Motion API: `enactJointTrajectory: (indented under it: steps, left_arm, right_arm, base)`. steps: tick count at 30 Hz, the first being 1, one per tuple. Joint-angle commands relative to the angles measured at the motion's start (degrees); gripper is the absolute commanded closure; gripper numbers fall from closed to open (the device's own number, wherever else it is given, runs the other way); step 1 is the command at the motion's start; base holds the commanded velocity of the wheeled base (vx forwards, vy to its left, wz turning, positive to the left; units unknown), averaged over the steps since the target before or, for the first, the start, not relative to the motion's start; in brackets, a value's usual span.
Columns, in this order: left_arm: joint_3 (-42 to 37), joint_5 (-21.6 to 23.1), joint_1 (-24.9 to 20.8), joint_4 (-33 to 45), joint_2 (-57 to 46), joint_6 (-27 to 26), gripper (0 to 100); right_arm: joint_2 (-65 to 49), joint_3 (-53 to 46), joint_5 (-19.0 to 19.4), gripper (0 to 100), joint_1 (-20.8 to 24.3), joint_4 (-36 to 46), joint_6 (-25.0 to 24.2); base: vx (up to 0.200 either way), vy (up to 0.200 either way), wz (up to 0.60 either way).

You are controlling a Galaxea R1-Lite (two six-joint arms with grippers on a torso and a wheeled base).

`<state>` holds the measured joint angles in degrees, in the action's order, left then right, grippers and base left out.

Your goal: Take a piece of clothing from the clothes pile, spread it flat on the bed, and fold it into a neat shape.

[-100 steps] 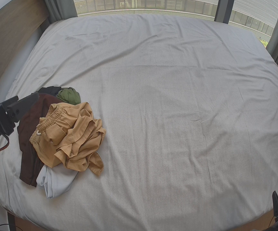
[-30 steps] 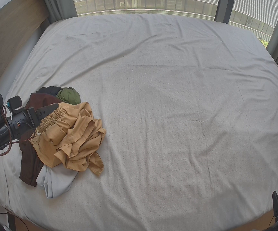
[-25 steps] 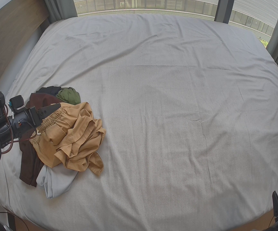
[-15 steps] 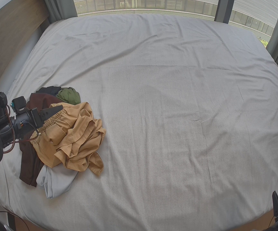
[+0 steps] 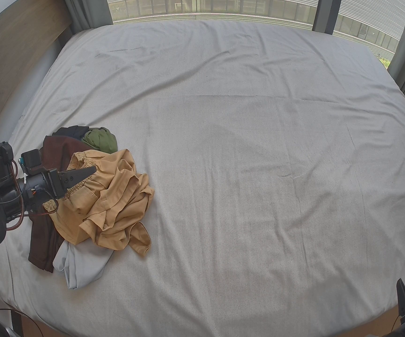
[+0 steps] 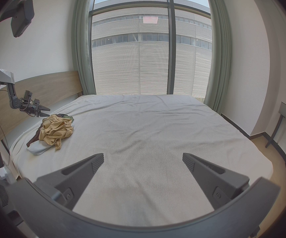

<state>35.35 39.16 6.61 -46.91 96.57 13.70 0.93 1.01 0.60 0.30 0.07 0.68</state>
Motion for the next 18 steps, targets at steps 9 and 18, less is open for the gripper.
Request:
enactJointTrajectory:
  steps: [9,18]
  left_arm:
    - [2.4,-0.1,0.4,0.0,0.8,-0.4,0]
    - [2.8,0.0,0.4,-0.1,4.0,-1.0,0]
  right_arm:
    - [-0.9,-0.9,0.0,0,0.0,0.0,0.0]
    - [-0.9,-0.9,0.0,0,0.0,0.0,0.0]
  base:
    - [0.000,0.000,0.00]
    - [0.000,0.000,0.00]
